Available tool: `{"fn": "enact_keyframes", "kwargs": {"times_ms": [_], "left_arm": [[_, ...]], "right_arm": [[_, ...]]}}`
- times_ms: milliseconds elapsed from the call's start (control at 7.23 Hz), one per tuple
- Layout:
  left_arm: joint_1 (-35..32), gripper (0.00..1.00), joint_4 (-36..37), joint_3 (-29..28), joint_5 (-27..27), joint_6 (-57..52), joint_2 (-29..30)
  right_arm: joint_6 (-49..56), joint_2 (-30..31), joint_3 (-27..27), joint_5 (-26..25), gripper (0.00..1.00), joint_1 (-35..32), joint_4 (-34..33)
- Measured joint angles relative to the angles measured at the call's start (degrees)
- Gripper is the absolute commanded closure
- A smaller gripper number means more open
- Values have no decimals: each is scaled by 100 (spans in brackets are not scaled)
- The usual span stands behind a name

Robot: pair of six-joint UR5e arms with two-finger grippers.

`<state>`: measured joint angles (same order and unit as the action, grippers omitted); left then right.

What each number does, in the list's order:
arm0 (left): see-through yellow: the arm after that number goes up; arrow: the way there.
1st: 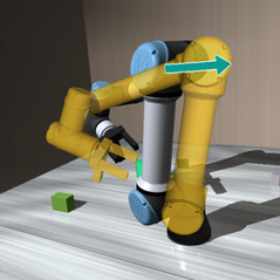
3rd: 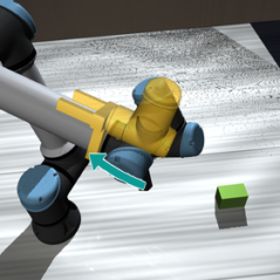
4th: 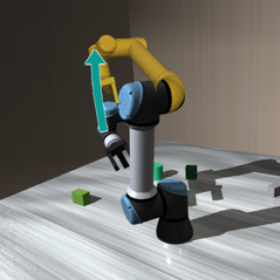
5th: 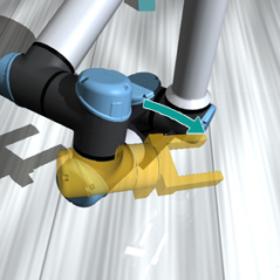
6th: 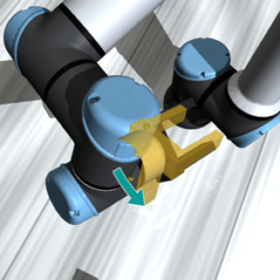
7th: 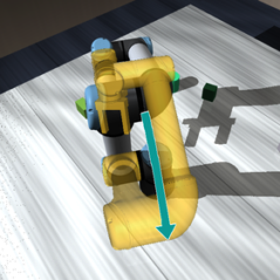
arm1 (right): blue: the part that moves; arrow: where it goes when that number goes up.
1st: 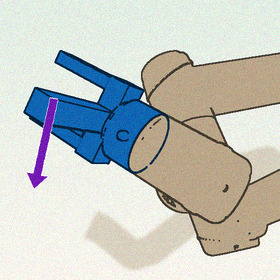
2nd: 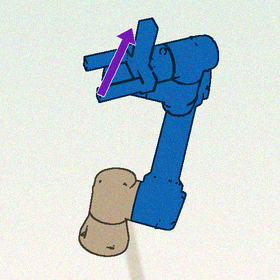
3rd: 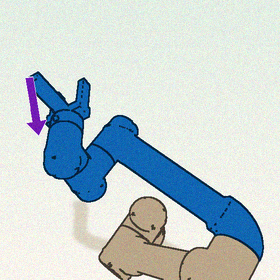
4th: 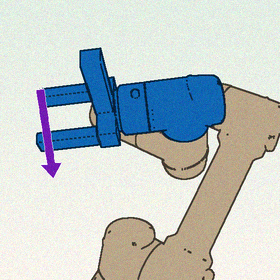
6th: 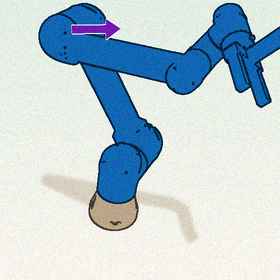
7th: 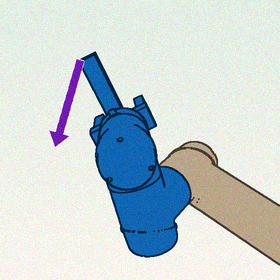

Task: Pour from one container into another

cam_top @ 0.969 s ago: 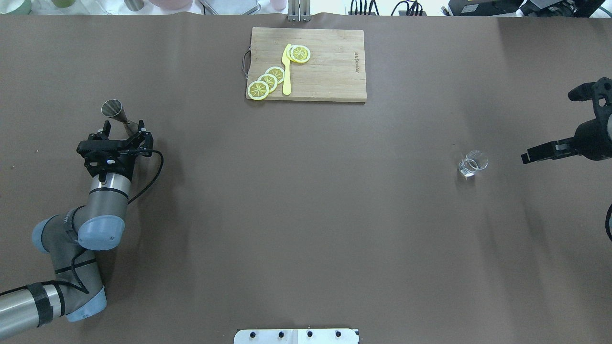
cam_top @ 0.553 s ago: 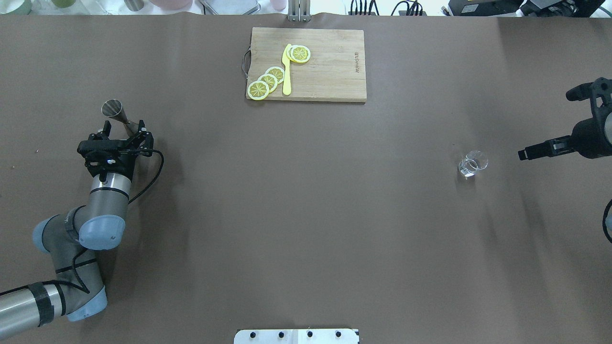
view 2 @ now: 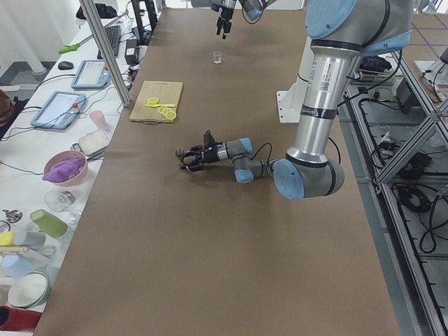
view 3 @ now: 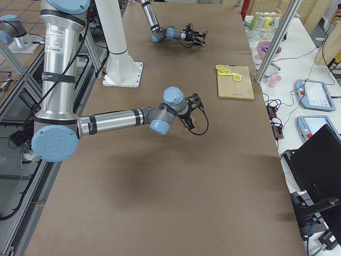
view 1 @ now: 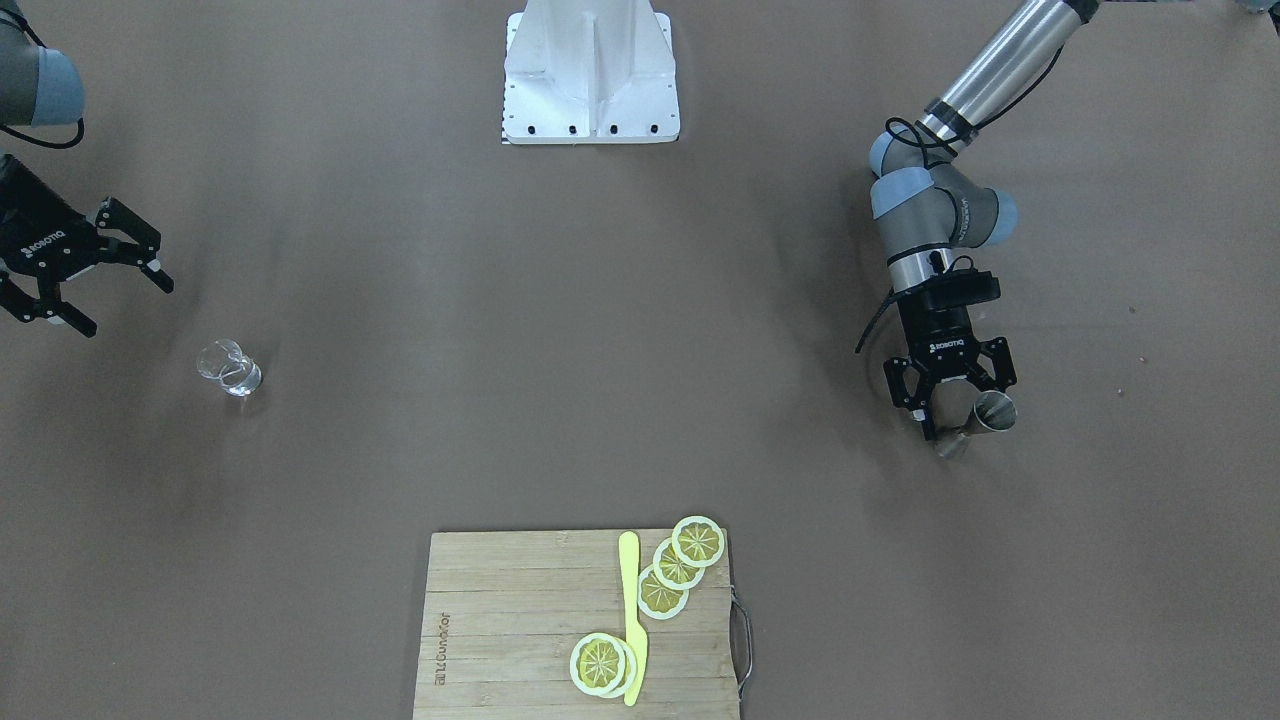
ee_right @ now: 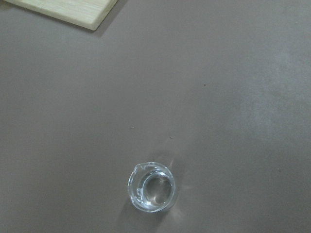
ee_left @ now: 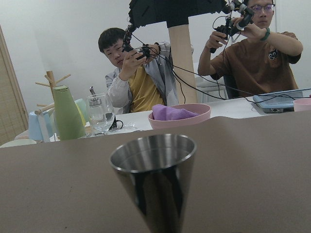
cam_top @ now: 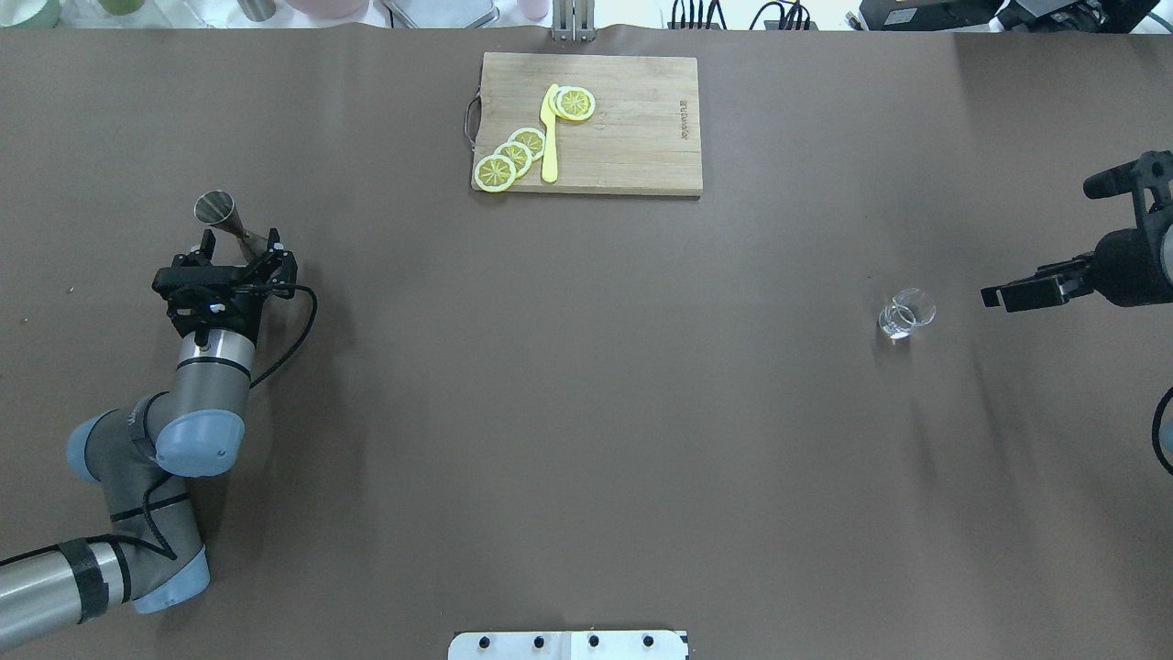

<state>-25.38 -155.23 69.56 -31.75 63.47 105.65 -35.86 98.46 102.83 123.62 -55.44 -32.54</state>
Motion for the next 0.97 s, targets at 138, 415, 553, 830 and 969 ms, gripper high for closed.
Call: {"fn": "enact_keyframes", "kwargs": {"times_ms": [138,415,553,830,969], "left_arm": [[-3,15,3,18,2,-3,-8],[-1,15,9,124,0,-30,-16],[0,15,12,195,-3,-62,-46],[-5,15,18,234,-6,-85,-81],[-4,15,19,236,-6,-88,-85]], "right_arm": [[39,160,-38,-56,0,137,477],[401,308,-260,-249,0,319,1209],[683,324,-386,-357,0,355,1463],[1295,308,-706,-558,0,387,2013],[1482,264,-906,-628,0,397,2301]]}}
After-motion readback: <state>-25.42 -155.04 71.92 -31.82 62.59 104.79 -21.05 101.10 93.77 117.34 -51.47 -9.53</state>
